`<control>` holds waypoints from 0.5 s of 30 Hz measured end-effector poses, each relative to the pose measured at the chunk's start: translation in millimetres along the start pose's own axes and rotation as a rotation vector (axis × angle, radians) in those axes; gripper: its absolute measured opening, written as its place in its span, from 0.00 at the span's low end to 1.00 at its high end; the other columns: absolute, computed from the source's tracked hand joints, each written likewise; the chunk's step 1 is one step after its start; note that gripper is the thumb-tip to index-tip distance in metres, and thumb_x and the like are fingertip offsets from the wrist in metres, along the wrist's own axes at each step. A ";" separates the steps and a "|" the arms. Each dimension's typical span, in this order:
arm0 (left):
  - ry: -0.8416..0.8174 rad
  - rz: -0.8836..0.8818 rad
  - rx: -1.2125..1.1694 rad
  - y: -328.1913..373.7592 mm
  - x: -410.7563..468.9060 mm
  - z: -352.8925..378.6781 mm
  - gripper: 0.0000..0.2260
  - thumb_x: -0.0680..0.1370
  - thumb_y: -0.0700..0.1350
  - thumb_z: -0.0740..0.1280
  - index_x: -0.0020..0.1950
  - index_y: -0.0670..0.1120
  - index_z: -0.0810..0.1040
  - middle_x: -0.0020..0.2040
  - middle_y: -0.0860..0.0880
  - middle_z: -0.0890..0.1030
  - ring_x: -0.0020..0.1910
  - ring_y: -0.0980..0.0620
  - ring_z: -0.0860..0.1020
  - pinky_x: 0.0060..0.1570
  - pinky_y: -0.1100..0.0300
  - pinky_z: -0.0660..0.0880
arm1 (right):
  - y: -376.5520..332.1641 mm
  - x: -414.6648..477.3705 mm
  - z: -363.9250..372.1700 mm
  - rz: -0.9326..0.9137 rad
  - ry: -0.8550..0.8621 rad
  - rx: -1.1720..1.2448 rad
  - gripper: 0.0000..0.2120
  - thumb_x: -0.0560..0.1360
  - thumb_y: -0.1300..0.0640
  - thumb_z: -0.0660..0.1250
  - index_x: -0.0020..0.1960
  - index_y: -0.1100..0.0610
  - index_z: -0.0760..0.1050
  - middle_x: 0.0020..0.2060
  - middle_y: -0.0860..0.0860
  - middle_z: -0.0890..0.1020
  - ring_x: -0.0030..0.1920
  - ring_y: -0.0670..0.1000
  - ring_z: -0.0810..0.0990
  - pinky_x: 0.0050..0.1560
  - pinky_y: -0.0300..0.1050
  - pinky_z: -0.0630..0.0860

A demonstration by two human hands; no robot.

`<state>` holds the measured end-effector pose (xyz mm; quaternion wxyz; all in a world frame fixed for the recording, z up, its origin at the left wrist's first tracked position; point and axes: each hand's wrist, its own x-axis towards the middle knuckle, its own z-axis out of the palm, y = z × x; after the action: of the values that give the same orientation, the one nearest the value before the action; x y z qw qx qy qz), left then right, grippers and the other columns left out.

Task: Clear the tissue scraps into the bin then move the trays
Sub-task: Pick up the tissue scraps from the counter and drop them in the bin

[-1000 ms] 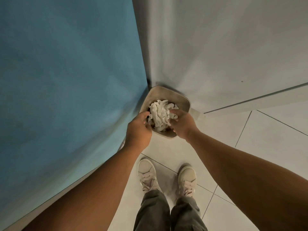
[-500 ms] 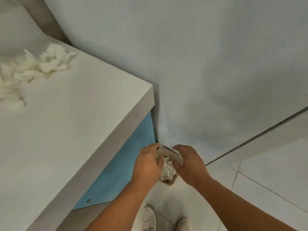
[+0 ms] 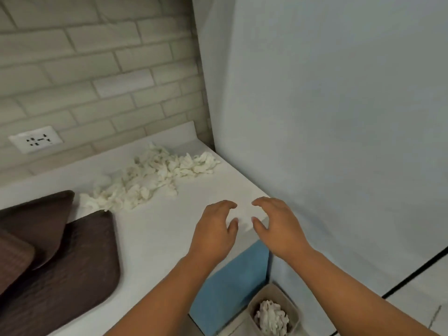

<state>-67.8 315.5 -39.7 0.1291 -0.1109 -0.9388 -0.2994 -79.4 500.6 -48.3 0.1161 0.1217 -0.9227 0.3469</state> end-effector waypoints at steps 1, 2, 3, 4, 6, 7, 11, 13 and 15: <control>0.028 -0.016 0.017 -5.7 2.4 -13.6 0.16 0.80 0.49 0.64 0.68 0.52 0.73 0.66 0.56 0.75 0.67 0.57 0.70 0.63 0.67 0.65 | -10.9 8.3 2.8 -0.027 -0.006 0.000 0.18 0.77 0.51 0.66 0.66 0.49 0.73 0.63 0.45 0.76 0.66 0.47 0.70 0.67 0.43 0.68; 0.053 -0.035 0.033 -12.5 3.9 -26.9 0.16 0.80 0.49 0.64 0.68 0.53 0.73 0.66 0.56 0.75 0.67 0.58 0.69 0.63 0.68 0.64 | -22.1 16.2 7.4 -0.050 -0.016 0.001 0.18 0.77 0.51 0.66 0.66 0.49 0.73 0.64 0.45 0.76 0.66 0.47 0.70 0.67 0.43 0.68; 0.076 -0.057 0.050 -21.0 5.5 -39.8 0.16 0.81 0.49 0.64 0.68 0.53 0.73 0.66 0.56 0.75 0.67 0.58 0.69 0.62 0.70 0.63 | -33.3 24.1 13.3 -0.074 -0.027 0.000 0.18 0.77 0.51 0.66 0.66 0.49 0.73 0.64 0.45 0.76 0.67 0.46 0.70 0.67 0.42 0.67; 0.098 -0.079 0.067 -30.7 6.4 -52.2 0.15 0.81 0.49 0.64 0.68 0.53 0.73 0.66 0.57 0.75 0.67 0.58 0.69 0.61 0.70 0.63 | -44.0 32.0 20.6 -0.100 -0.039 -0.003 0.18 0.77 0.51 0.66 0.66 0.49 0.73 0.64 0.44 0.76 0.67 0.46 0.70 0.67 0.42 0.67; 0.130 -0.128 0.092 -53.5 8.8 -76.0 0.16 0.81 0.49 0.64 0.68 0.54 0.73 0.67 0.56 0.75 0.67 0.58 0.69 0.61 0.70 0.63 | -65.9 48.5 37.6 -0.147 -0.071 0.000 0.18 0.78 0.50 0.66 0.67 0.48 0.73 0.64 0.44 0.76 0.67 0.46 0.70 0.67 0.41 0.67; 0.138 -0.149 0.102 -66.7 10.0 -86.6 0.16 0.81 0.49 0.64 0.68 0.53 0.73 0.67 0.56 0.75 0.67 0.57 0.69 0.60 0.70 0.62 | -76.7 56.8 47.1 -0.166 -0.088 0.011 0.18 0.78 0.50 0.66 0.67 0.49 0.73 0.64 0.45 0.76 0.67 0.46 0.70 0.67 0.40 0.66; 0.147 -0.227 0.147 -125.4 15.0 -125.1 0.15 0.81 0.48 0.64 0.68 0.52 0.74 0.66 0.56 0.75 0.67 0.56 0.70 0.59 0.68 0.63 | -116.7 92.2 92.7 -0.238 -0.148 0.052 0.18 0.77 0.51 0.67 0.66 0.50 0.74 0.63 0.46 0.77 0.66 0.47 0.71 0.67 0.41 0.67; 0.155 -0.264 0.174 -158.3 17.9 -142.5 0.15 0.81 0.48 0.64 0.67 0.52 0.74 0.65 0.56 0.76 0.66 0.56 0.70 0.59 0.67 0.65 | -135.4 111.0 118.8 -0.256 -0.176 0.049 0.18 0.76 0.51 0.67 0.66 0.50 0.74 0.63 0.46 0.77 0.67 0.47 0.70 0.67 0.42 0.68; 0.159 -0.306 0.183 -192.2 22.6 -158.5 0.14 0.80 0.47 0.64 0.66 0.51 0.75 0.65 0.54 0.77 0.66 0.55 0.71 0.61 0.64 0.68 | -152.8 129.1 144.8 -0.268 -0.213 0.048 0.19 0.76 0.50 0.67 0.66 0.49 0.74 0.64 0.46 0.76 0.67 0.46 0.70 0.67 0.40 0.67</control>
<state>-116.0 71.7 -10.4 0.1653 0.0693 -0.9549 -0.2365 -173.4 273.7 -22.3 0.0600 0.2823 -0.8968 0.3354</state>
